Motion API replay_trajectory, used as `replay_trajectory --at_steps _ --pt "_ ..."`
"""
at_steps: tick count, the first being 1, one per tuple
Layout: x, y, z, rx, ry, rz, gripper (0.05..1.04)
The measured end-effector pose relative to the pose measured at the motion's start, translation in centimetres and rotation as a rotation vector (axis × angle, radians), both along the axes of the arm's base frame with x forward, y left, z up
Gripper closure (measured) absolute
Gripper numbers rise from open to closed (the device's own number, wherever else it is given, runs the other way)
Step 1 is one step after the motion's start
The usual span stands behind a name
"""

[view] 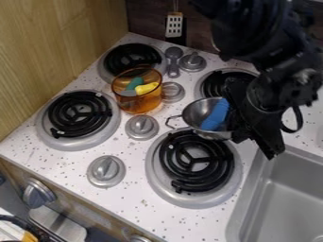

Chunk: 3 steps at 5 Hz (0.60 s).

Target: Move the silver pot to the lower right burner

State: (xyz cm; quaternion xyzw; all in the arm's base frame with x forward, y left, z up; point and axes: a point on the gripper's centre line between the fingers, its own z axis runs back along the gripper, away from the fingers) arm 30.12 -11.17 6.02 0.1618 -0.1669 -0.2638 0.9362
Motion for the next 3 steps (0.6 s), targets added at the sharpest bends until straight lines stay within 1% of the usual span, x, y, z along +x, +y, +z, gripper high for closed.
replay_trajectory --at_steps 1,2,3 --pt "-1.2 -0.8 -0.3 -0.010 -0.001 0.058 1.015" --pt "-2.1 -0.5 -1.1 -0.016 -0.017 0.127 1.015" --pt "-2.8 -0.2 -1.8 -0.034 -0.022 0.182 1.015"
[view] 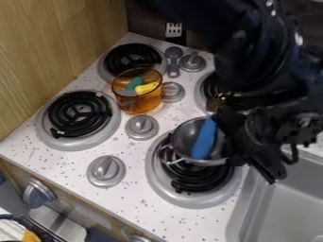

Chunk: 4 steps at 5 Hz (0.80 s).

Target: Move the silver pot to the lower right burner

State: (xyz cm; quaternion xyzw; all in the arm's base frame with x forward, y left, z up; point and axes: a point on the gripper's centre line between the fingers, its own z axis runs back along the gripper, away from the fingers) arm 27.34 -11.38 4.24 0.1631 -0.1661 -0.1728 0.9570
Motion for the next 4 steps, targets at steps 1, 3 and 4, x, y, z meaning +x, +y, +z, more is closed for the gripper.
replay_trajectory --at_steps 1,3,4 --pt "-0.44 0.19 -0.27 -0.030 -0.020 0.030 1.015" --pt "-1.09 -0.18 -0.30 -0.116 0.008 0.080 0.996" --pt "-1.22 0.04 -0.42 -0.125 0.026 0.091 0.835"
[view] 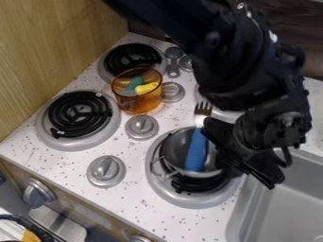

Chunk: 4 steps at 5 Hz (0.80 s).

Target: Move the silver pot to the lower right burner

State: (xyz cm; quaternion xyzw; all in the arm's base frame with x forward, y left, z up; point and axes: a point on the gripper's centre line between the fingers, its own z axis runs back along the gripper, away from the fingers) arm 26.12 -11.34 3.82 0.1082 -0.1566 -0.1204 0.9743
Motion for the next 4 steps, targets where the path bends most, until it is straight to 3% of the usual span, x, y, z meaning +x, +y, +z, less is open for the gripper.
replay_trajectory --at_steps 2,3,4 --pt "-0.1 0.3 0.6 -0.040 0.025 0.032 0.258" --pt "0.0 0.0 1.1 -0.062 0.032 0.045 0.075" --pt "0.4 -0.5 1.7 -0.096 0.037 0.073 0.077"
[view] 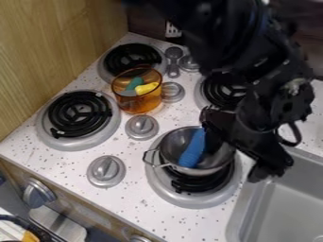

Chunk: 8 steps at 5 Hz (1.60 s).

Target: Move the silver pot to the lower right burner

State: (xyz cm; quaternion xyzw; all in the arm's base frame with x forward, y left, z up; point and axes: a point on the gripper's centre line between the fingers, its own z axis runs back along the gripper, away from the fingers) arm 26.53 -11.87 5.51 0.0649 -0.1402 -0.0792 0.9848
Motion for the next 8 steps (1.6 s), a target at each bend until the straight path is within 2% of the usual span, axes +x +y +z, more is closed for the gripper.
replay_trajectory --at_steps 1,2,3,4,6,7,8 --pt "0.3 -0.3 1.0 -0.024 0.031 0.036 0.083" --pt "0.5 -0.6 2.1 -0.045 0.037 0.093 0.083" --pt "1.1 0.1 4.1 -0.098 0.042 0.133 0.083" --pt "1.4 3.0 4.3 -0.173 -0.003 0.155 0.083" --pt "1.8 8.1 4.6 -0.158 -0.009 0.076 0.083" --pt "1.9 10.4 4.6 -0.156 -0.006 0.074 0.083" --pt "1.8 12.7 4.6 -0.136 -0.026 0.065 0.083"
